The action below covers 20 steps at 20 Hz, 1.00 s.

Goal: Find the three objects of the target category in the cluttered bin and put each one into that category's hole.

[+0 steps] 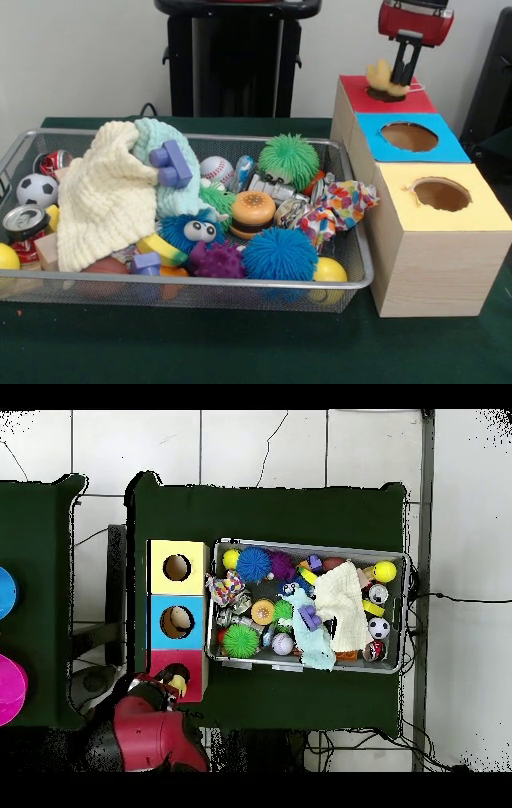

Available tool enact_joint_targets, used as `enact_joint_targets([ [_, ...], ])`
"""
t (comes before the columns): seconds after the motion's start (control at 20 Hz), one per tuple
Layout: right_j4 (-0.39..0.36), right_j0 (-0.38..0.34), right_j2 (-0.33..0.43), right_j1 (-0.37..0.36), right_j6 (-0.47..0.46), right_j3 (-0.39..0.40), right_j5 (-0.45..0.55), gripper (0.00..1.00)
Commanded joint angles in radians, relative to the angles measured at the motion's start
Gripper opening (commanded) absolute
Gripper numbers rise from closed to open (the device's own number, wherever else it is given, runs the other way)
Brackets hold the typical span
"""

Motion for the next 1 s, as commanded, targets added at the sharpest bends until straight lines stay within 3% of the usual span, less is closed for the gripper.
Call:
enact_joint_targets([
  [0.05, 0.063, -0.074, 0.095, 0.03, 0.163, 0.048, 0.068, 0.0],
  [0.65, 0.045, -0.116, 0.144, 0.095, 0.175, 0.076, -0.07, 0.0],
  [1.0, 0.042, -0.082, 0.113, 0.081, 0.166, 0.053, -0.036, 0.0],
])
